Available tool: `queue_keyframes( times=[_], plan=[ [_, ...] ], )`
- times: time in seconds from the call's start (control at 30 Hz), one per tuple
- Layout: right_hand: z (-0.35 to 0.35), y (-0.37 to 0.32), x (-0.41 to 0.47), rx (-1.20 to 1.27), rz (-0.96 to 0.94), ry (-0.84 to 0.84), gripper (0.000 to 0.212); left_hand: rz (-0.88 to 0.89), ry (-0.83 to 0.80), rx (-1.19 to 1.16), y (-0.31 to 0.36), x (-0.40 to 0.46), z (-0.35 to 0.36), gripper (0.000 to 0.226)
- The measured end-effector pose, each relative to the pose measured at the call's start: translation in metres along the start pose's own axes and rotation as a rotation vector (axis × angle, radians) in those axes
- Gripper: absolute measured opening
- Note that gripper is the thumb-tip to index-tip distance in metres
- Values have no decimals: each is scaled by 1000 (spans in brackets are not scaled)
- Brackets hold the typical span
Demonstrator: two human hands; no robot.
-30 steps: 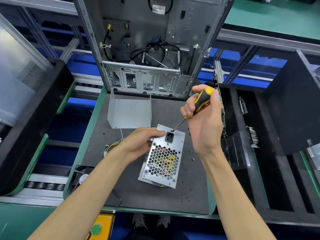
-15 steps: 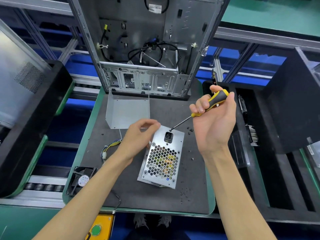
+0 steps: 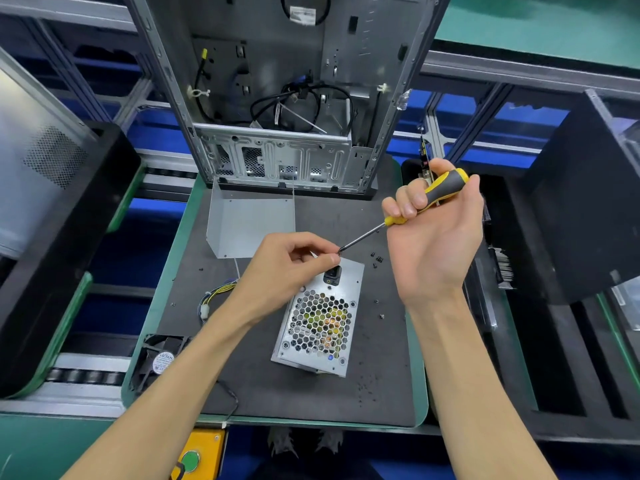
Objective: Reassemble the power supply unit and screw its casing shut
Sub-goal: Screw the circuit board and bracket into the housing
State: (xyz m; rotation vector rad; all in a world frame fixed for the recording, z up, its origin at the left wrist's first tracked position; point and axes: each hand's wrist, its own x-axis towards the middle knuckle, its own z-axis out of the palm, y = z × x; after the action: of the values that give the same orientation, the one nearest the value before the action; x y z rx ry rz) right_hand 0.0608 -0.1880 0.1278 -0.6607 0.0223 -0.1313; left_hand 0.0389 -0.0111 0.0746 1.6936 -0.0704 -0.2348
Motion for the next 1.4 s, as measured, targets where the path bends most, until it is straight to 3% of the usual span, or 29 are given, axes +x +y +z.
queue_keyframes(
  times=[0.43, 1.4],
  plan=[
    [1, -8, 1, 60, -29, -24, 40, -58, 24, -362, 0, 0, 12, 9],
    [-5, -9, -3, 80, -46, -21, 38, -97, -33, -328, 0, 2, 16, 11]
  ],
)
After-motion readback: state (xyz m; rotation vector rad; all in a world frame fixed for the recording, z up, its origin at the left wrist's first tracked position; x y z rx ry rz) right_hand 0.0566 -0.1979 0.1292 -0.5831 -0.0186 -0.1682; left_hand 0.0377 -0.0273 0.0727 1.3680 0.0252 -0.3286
